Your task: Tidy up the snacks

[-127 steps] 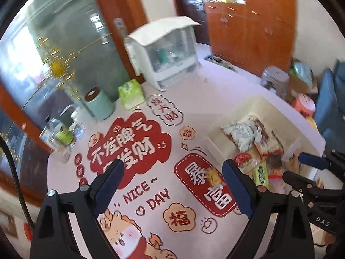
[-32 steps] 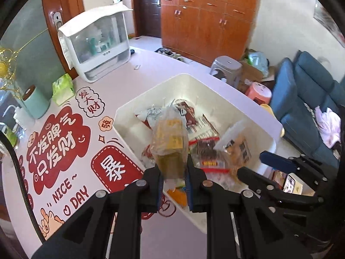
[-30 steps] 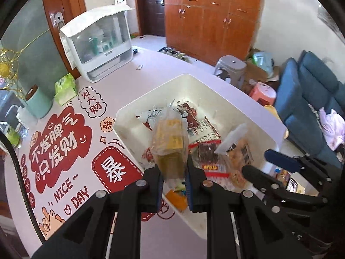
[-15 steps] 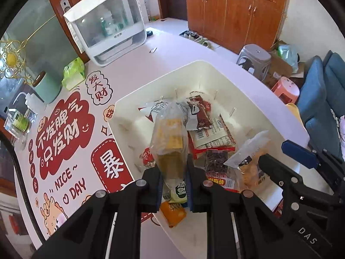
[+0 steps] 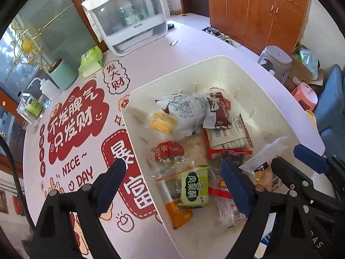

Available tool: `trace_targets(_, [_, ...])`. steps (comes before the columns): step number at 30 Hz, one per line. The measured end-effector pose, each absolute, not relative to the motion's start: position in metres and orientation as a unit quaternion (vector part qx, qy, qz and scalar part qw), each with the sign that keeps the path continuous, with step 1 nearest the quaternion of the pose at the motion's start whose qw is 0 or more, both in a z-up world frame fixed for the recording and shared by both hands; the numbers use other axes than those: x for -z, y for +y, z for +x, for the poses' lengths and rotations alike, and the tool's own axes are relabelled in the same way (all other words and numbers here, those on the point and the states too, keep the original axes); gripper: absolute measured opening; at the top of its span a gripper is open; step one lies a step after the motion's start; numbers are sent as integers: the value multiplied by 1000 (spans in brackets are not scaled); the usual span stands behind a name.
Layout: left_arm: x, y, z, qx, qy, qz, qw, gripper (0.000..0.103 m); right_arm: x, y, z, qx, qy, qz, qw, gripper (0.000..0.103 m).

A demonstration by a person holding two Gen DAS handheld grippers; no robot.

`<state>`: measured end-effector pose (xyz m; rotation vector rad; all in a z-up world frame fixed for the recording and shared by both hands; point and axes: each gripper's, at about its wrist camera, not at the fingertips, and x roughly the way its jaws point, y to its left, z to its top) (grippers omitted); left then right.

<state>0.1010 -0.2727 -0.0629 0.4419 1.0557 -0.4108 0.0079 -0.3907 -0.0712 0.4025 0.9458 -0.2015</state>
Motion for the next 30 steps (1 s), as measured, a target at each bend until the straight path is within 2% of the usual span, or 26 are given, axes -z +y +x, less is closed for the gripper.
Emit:
trace_targets(17, [65, -225, 73, 127, 507, 160, 838, 89, 77, -371, -5, 66, 458, 177, 869, 49])
trace_targets(30, [54, -152, 54, 68, 505, 133, 850, 89, 68, -323, 3, 29, 455, 153, 877, 49])
